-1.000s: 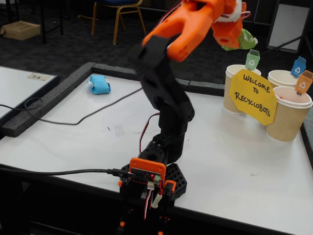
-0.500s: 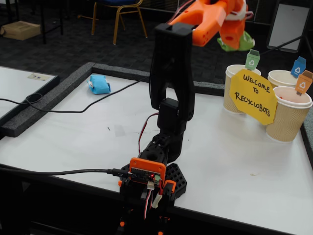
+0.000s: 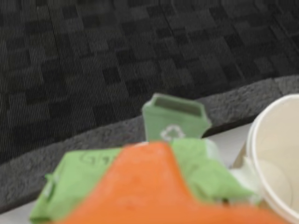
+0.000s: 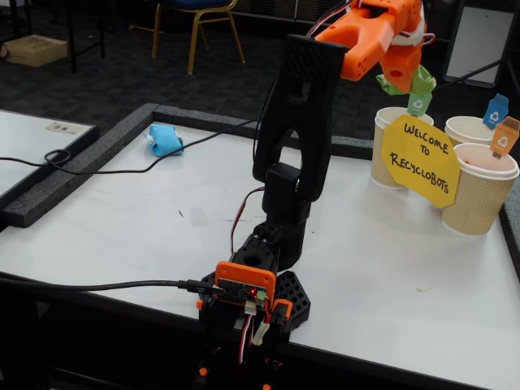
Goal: Sort rubbish by color.
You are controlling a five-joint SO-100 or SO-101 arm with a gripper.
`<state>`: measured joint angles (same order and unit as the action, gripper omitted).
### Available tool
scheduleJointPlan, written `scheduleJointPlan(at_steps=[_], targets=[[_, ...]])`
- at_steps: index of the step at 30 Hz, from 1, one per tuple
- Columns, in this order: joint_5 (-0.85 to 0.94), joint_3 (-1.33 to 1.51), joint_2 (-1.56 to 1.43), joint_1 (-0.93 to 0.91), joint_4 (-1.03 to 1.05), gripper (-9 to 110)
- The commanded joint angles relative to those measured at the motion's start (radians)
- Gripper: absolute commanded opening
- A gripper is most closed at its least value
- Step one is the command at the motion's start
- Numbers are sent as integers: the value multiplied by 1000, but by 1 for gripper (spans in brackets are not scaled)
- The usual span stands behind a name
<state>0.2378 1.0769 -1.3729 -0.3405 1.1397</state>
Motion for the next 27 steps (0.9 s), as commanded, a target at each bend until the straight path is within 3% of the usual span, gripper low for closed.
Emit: scheduleJointPlan(at_steps=[1,27], targets=[[0,-153,-40,-46,5,5],[-3,-147,-51,-41,124,15]])
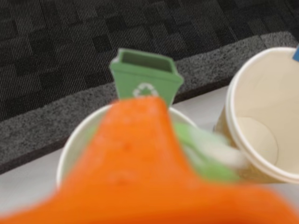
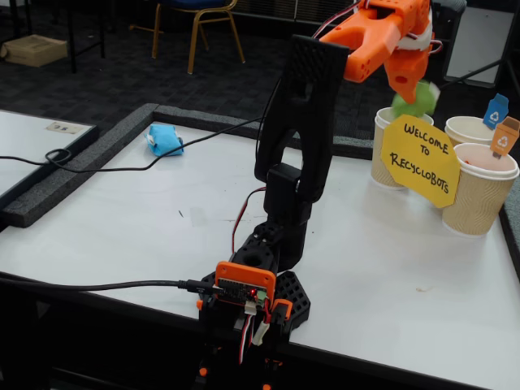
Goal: Sort rubbish by color.
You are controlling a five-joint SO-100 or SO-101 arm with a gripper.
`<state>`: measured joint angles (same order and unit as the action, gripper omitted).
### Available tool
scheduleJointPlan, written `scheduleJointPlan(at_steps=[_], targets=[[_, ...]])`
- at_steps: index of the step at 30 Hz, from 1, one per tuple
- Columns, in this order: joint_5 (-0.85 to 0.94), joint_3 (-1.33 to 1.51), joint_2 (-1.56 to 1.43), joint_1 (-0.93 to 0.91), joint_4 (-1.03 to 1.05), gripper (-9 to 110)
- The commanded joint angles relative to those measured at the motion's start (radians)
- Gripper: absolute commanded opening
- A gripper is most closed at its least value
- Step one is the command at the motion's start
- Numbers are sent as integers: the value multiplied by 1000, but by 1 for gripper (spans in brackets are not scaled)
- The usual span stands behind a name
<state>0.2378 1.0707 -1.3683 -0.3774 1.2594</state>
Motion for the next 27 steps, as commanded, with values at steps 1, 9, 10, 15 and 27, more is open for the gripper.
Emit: scheduleJointPlan(at_steps=[1,9,10,15,27], targets=[[-3,-144,-57,-5,11,15],[-3,-166,-153,23,69,9],[-3,-166,-186,43,94,9],[-3,-121,-339,184,196,4],[-2,98,-724,388,333,3]])
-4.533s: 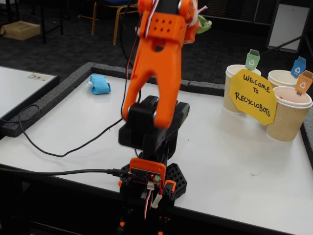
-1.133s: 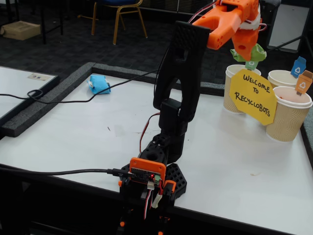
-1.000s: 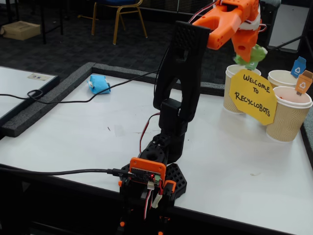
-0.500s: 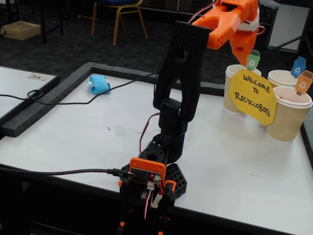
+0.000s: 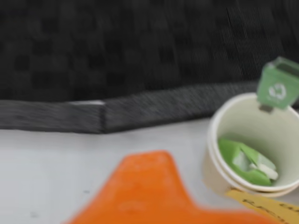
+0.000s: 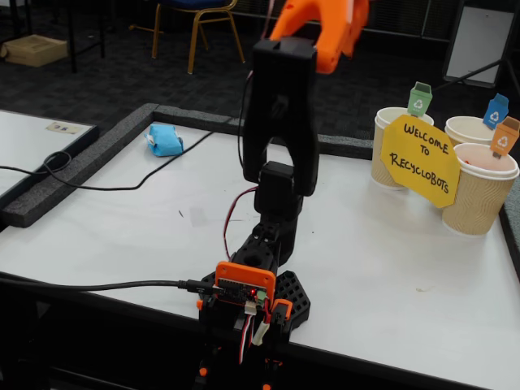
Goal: Sort rubbish by color.
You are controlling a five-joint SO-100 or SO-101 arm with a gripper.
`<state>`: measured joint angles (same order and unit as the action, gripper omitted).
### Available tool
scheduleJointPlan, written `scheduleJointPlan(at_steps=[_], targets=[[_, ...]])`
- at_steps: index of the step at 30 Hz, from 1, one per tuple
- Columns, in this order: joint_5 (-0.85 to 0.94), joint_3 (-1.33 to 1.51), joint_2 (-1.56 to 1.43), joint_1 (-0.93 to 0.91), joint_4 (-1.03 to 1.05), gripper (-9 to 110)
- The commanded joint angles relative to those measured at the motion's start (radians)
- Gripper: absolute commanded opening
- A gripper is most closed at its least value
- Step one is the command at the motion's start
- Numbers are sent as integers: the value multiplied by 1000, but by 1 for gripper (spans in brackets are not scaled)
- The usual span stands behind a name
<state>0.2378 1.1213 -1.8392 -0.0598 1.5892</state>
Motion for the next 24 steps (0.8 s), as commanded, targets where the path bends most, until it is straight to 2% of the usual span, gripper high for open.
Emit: scheduleJointPlan(at_steps=[1,14,18,24], targets=[[-2,92,-301,89,3,3],[-14,715,-905,284,-41,9],[-3,813,-976,348,-29,10],[-2,856,-1011,591,8,12]])
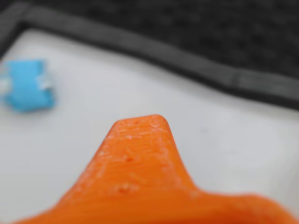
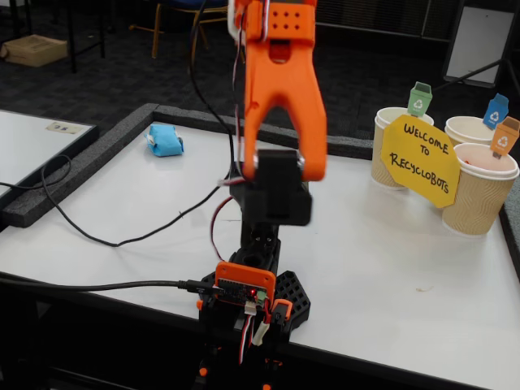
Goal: Sort rubbish by color.
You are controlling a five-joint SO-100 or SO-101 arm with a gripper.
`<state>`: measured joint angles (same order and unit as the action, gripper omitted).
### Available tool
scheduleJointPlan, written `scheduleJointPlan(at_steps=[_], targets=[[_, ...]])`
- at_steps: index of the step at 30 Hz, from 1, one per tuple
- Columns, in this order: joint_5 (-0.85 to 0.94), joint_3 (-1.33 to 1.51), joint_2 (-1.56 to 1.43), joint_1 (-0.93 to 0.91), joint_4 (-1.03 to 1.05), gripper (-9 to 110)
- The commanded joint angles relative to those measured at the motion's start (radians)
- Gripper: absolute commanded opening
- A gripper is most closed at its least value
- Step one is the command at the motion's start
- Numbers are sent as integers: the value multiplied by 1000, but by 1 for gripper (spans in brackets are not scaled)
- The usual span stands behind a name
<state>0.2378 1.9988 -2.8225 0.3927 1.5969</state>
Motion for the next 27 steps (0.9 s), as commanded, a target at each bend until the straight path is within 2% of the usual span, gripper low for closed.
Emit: scheduleJointPlan(at_steps=[1,4,13,19,27], targets=[[-2,-21,-28,178,-2,12],[0,-5,-26,268,-11,12],[34,110,3,270,-161,12],[43,64,193,275,-222,12],[133,-195,589,288,-222,13]])
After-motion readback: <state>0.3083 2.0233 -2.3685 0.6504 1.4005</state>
